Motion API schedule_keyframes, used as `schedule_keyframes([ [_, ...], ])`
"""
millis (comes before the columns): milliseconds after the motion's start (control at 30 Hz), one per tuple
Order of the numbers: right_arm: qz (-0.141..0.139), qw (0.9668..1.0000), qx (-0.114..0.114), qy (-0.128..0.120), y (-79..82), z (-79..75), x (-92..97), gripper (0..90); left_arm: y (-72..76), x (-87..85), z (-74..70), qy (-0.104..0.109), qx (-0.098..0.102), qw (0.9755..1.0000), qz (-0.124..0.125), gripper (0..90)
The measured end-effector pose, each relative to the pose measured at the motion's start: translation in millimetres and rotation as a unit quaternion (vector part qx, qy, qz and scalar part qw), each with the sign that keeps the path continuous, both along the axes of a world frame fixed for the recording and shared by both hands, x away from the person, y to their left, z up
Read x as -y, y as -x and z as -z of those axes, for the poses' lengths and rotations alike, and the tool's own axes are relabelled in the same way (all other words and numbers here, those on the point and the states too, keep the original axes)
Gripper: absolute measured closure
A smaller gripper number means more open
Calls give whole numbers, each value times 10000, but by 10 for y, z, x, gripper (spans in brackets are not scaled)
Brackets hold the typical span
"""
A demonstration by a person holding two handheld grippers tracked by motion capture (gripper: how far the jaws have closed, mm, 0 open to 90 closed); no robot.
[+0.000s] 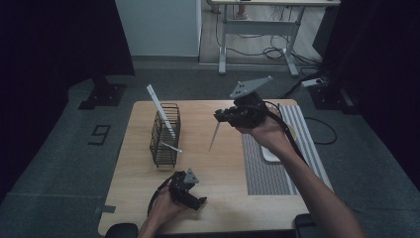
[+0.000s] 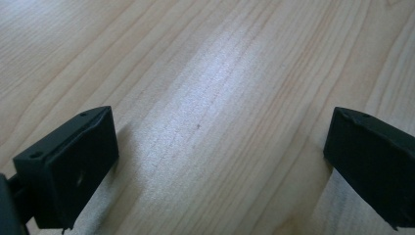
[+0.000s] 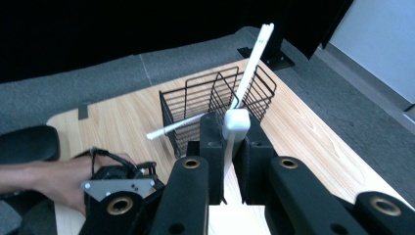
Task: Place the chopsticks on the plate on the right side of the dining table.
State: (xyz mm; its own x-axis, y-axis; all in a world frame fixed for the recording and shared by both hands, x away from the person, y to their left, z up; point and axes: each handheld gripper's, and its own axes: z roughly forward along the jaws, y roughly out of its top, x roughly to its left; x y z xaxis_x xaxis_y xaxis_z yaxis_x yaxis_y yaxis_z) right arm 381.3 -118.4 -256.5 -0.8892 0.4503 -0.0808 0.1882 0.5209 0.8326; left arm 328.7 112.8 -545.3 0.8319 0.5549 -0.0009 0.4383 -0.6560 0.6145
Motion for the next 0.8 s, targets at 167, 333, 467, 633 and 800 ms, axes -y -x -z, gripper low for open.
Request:
schedule_keyframes([
  [167,-24,10000,-39,61,40,77,37,822,8,40,-35,-74,60,9999,122,15],
  [333,-74,9999,-95,111,82,194,71,822,14,67,-110,60,136,9996,219,63],
  [467,-79,9997,-144,174,104,287,101,821,3,69,-185,206,146,9992,295,139],
  [633,-102,9995,-223,214,144,387,138,822,-51,91,-288,323,216,9987,326,172],
  [800,-150,9991,-278,265,196,473,151,821,-124,142,-432,555,314,9972,387,243],
])
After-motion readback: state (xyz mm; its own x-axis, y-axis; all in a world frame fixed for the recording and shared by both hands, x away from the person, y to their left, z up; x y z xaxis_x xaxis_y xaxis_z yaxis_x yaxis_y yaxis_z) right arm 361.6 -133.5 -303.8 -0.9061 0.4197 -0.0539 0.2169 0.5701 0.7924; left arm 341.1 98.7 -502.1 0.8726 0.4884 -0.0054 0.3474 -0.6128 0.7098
